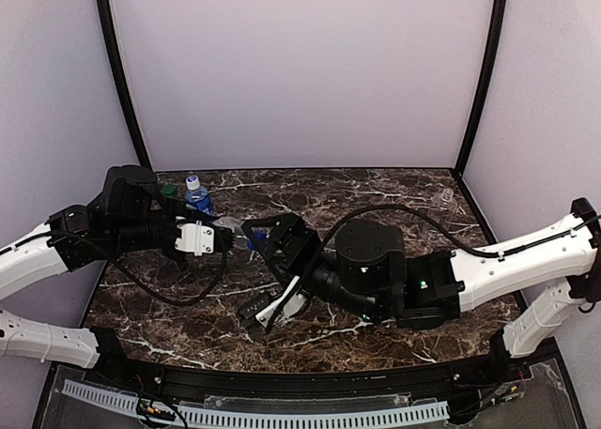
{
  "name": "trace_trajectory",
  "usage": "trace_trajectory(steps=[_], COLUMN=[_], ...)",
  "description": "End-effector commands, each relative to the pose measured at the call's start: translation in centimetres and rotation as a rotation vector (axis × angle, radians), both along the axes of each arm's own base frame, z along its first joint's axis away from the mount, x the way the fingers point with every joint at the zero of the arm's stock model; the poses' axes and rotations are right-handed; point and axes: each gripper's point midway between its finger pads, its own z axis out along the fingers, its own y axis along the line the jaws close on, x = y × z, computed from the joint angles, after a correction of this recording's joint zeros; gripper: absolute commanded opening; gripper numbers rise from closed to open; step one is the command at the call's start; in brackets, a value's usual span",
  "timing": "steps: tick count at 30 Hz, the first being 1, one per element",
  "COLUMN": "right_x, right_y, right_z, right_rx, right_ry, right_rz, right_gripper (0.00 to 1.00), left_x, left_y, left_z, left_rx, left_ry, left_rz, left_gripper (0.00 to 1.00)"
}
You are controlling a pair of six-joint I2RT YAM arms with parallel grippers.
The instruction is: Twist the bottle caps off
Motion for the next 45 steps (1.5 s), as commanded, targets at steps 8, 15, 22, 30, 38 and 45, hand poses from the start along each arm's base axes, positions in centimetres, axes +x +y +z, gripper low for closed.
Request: trace_trajectory(steps=[8,15,22,30,38,45], right_x=[4.0,10.2,9.2,9.0,8.6,8.5], right_y=[-4.0,-5.4,-2.3,-1.7,-0.2,-0.1], right_z=[11.4,9.6,7.6,5.2,3.9,4.1], right_rx=[0.952,1.322,1.165,1.106,1.026,1.023], right_ry=[1.358,2.001,2.172,2.205,2.246,2.245], right_rz=[0.007,-0.270,-0.373,-0.458,-0.466,-0.438], right_gripper=[0.98,0.82,0.90,0.72,0.52,0.15], left_x=[5.2,5.7,6.0,6.0,6.0,5.9], left_y=[1.3,1.2,0.9,0.7,0.6,0.6], left_z=[7.2,7.8,7.7,7.5,7.4,7.4], left_rx=[-0.138,-0.119,-0.098,-0.093,-0.093,-0.093], left_ry=[-0.385,-0.417,-0.414,-0.409,-0.407,-0.405], left_rz=[0.227,0.234,0.224,0.219,0.211,0.209], left_gripper=[0.27,0.28,0.28,0.28,0.28,0.28])
